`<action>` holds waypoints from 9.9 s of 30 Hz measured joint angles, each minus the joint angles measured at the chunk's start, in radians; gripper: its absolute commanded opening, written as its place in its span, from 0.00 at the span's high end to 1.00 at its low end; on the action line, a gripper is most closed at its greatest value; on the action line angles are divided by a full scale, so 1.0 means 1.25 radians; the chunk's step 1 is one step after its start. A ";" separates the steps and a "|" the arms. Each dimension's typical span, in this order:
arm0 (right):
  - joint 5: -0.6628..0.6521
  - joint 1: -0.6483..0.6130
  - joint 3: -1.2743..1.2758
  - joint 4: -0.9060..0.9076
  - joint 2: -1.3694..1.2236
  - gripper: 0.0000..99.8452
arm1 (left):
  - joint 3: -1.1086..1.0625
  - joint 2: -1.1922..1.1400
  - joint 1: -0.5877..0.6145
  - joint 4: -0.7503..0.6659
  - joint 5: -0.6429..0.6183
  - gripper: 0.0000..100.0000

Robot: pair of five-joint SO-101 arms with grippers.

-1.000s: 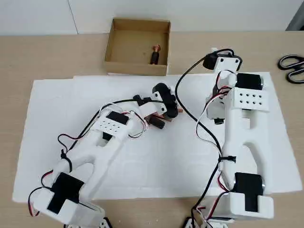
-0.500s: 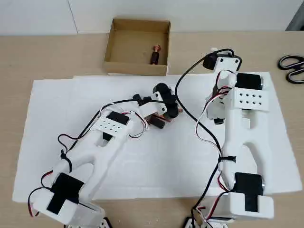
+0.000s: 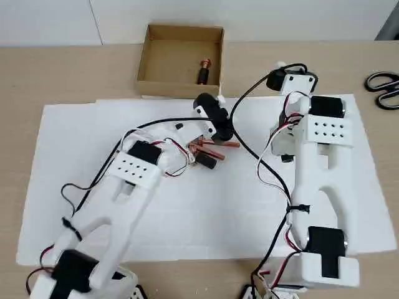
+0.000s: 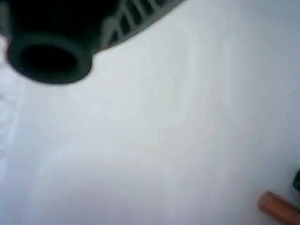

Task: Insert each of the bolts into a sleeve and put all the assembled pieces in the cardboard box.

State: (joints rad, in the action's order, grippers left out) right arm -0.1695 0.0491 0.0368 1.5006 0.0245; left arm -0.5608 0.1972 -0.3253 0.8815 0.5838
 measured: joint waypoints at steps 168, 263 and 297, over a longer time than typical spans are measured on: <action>0.164 0.022 0.668 -0.130 1.285 1.00 | 0.865 -0.155 0.291 0.682 -0.473 0.99; 0.191 -0.549 1.311 -0.818 1.412 1.00 | -0.457 0.756 -0.128 -0.372 -0.772 0.99; 0.194 -0.552 1.311 -0.814 1.409 1.00 | -0.498 0.773 -0.136 -0.298 -0.772 0.99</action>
State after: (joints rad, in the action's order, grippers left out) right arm 0.0729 -0.6414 1.6755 0.4833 1.7860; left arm -1.1838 1.1638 -0.4956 0.5086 -0.3813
